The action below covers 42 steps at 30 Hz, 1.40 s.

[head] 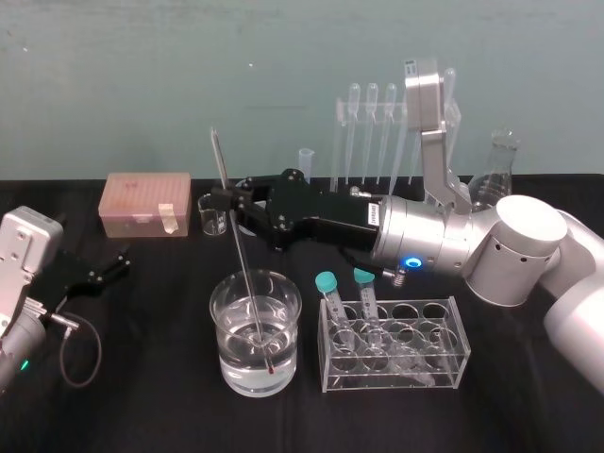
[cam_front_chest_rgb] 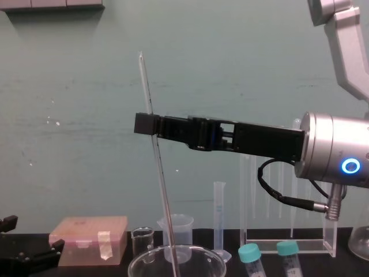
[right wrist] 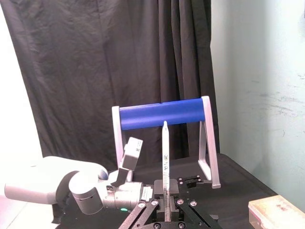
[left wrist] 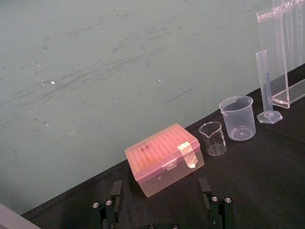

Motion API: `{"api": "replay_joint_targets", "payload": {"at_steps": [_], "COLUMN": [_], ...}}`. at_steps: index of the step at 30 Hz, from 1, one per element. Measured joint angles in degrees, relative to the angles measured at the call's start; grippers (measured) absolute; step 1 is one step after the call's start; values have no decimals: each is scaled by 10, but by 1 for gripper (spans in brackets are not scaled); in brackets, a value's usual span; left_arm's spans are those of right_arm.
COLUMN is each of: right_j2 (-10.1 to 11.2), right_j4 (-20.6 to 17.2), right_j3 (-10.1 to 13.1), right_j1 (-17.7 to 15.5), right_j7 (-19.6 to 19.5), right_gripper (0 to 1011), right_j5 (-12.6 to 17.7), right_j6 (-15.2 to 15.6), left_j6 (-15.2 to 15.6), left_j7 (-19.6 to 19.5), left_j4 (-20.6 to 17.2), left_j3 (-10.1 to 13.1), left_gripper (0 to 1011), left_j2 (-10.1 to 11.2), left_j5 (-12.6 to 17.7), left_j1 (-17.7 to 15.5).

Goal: Hold the thermometer with one hand and immerse one end into the beaker, then reinsert it into the test tube rack.

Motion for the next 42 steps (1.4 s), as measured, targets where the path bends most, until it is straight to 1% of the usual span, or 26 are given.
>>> {"api": "replay_joint_targets", "payload": {"at_steps": [19, 24, 27, 30, 34, 37, 40, 42], "right_j2": [1, 1, 1, 1, 4, 11, 18, 28], "right_j4": [-4, -8, -16, -30, -44, -60, -68, -74], "right_j3": [1, 6, 16, 29, 42, 59, 69, 77], "right_j1": [0, 4, 14, 32, 50, 72, 84, 92], "right_j7": [0, -2, -2, -3, -7, -17, -27, -39], "right_gripper": [57, 57, 57, 57, 57, 57, 57, 57], "right_j5": [0, 6, 16, 36, 55, 74, 79, 79], "right_j6": [0, 1, 5, 17, 29, 40, 43, 42], "left_j6": [0, 0, 0, 0, 0, 0, 0, 0], "left_j7": [0, 0, 0, 0, 0, 0, 0, 0], "left_j4": [0, 0, 0, 0, 0, 0, 0, 0], "left_j3": [0, 0, 0, 0, 0, 0, 0, 0], "left_gripper": [1008, 1008, 1008, 1008, 1008, 1008, 1008, 1008], "left_j2": [0, 0, 0, 0, 0, 0, 0, 0], "left_j5": [0, 0, 0, 0, 0, 0, 0, 0], "left_j1": [0, 0, 0, 0, 0, 0, 0, 0]}}
